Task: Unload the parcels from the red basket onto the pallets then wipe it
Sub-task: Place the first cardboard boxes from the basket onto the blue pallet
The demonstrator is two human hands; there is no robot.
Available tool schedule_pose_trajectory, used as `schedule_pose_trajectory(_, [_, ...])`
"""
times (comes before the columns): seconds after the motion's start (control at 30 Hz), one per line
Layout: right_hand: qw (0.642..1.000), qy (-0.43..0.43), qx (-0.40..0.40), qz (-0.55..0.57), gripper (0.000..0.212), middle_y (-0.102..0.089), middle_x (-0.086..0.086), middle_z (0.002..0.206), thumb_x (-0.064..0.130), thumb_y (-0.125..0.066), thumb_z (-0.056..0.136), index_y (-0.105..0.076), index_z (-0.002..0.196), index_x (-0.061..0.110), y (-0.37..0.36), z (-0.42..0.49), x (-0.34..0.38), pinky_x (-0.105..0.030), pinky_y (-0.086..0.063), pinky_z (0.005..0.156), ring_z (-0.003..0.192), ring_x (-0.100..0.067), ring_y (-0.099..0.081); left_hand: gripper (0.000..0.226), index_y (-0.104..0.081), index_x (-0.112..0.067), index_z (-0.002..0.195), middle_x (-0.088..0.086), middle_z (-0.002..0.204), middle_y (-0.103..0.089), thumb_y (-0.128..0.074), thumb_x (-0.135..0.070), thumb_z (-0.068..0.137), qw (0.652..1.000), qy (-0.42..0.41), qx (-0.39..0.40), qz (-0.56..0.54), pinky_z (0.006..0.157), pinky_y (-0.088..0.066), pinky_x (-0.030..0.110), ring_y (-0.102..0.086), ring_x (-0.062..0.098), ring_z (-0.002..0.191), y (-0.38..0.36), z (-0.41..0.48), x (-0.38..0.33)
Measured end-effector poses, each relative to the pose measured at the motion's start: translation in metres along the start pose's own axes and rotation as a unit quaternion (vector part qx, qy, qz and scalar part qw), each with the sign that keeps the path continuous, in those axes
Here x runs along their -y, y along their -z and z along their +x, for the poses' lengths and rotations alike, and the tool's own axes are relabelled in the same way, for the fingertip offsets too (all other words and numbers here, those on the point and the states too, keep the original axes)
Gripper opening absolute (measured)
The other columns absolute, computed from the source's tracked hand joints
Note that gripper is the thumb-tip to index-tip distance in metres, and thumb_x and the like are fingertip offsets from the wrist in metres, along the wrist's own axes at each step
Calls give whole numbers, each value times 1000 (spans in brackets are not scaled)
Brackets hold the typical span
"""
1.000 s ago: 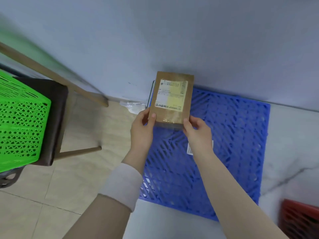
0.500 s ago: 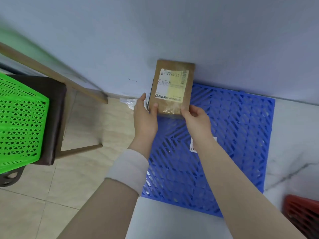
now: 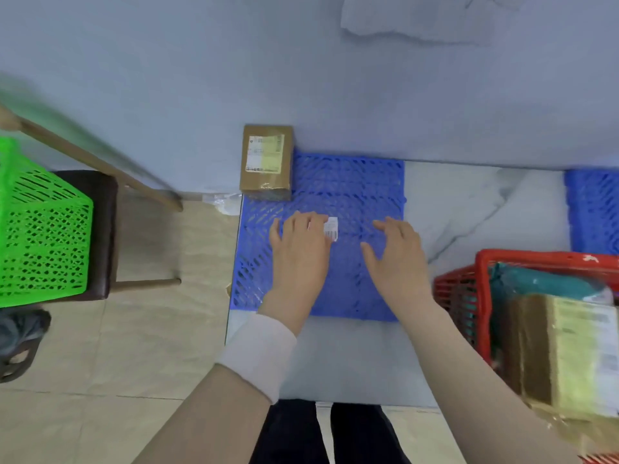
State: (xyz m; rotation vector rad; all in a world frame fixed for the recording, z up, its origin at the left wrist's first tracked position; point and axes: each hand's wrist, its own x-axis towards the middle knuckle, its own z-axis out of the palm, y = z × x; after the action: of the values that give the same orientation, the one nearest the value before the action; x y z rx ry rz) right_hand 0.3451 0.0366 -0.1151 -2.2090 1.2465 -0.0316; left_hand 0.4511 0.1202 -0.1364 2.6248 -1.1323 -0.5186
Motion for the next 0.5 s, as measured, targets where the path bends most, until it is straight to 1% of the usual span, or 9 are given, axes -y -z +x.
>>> schedule_pose_trajectory(0.07, [1000, 2, -6, -9, 42, -49, -16, 132, 18, -59, 87, -51, 126, 3, 26, -27, -19, -35, -27, 106, 127, -31, -40, 36, -47, -17, 126, 1, 126, -52, -48, -27, 92, 999, -32, -7, 6, 111, -13, 41, -42, 19, 124, 1, -25, -31])
schedule_pose_trajectory(0.13, [1000, -3, -14, -6, 42, -48, -15, 132, 18, -59, 87, -51, 126, 4, 50, -51, -42, -34, -25, 107, 128, -30, -38, 38, -45, -18, 129, 1, 127, -53, -46, -29, 93, 999, -47, -12, 9, 111, -13, 40, -41, 18, 125, -3, -47, -64])
schedule_pose_trajectory(0.2, [1000, 0, -23, -10, 41, -49, -15, 132, 18, -58, 87, -52, 125, 4, 73, -72, -70, -32, -21, 109, 131, -30, -36, 40, -42, -21, 132, 0, 129, -52, -45, -31, 93, 998, -50, -21, 10, 111, -14, 38, -40, 17, 127, -10, -67, -99])
schedule_pose_trajectory(0.27, [999, -3, -33, -2, 40, -48, -15, 134, 17, -57, 87, -53, 124, 4, 93, -94, -102, -34, -19, 113, 134, -30, -32, 41, -41, -22, 133, 0, 131, -51, -44, -33, 93, 998, -53, -23, 16, 110, -15, 36, -39, 16, 127, -21, -88, -134])
schedule_pose_trajectory(0.37, [999, -6, -45, 17, 37, -48, -12, 134, 19, -57, 88, -54, 123, 7, 123, -124, -154, -36, -21, 111, 134, -29, -32, 41, -42, -23, 132, 0, 130, -51, -43, -35, 93, 998, -58, -31, 12, 109, -16, 36, -41, 18, 125, -41, -125, -190])
schedule_pose_trajectory(0.5, [998, -29, -52, 34, 40, -44, -3, 138, 23, -55, 90, -49, 128, 14, 157, -162, -218, -33, -22, 112, 136, -22, -29, 39, -45, -23, 129, 1, 127, -53, -46, -34, 91, 999, -43, -20, -19, 108, -20, 37, -43, 21, 122, -61, -164, -256])
